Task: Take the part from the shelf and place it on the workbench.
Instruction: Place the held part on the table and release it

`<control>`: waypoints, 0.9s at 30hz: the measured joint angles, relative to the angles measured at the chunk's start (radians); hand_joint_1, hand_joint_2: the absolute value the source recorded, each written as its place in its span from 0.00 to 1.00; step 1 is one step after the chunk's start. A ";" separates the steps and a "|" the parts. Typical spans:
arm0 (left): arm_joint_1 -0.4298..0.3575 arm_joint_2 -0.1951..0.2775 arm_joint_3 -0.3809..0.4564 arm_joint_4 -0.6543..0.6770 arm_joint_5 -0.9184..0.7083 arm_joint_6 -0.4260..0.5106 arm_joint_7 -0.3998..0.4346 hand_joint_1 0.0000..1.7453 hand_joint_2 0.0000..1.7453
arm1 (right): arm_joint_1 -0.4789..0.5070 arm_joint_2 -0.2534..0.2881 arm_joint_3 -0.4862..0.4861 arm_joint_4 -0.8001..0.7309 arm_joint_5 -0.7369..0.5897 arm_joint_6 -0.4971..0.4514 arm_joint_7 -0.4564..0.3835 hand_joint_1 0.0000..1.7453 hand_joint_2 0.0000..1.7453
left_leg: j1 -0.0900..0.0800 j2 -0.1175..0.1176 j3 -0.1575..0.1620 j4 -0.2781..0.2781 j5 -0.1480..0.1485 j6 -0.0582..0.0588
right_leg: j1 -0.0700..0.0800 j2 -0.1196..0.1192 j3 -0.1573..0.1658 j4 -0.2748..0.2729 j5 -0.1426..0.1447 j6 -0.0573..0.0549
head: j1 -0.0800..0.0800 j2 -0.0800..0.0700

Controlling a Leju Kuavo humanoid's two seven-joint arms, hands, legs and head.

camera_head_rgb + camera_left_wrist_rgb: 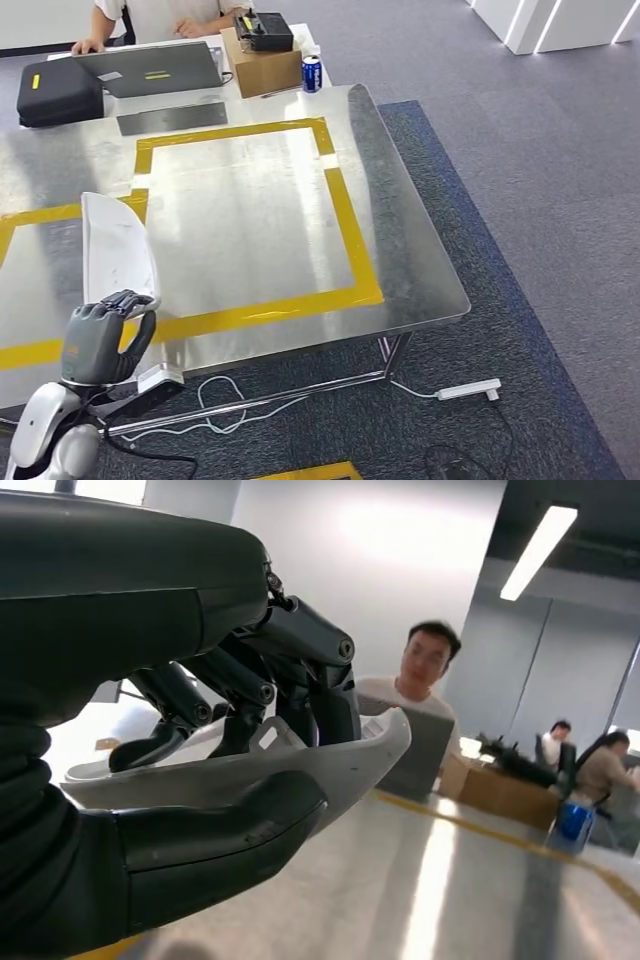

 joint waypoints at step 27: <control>-0.192 0.291 -0.064 0.359 -0.345 -0.126 0.313 1.00 1.00 | -0.005 0.000 0.057 0.000 0.027 0.009 0.018 0.00 1.00 | 0.000 0.000 -0.001 0.000 0.002 -0.001 | 0.001 0.002 -0.001 0.000 0.001 0.000 | 0.000 0.000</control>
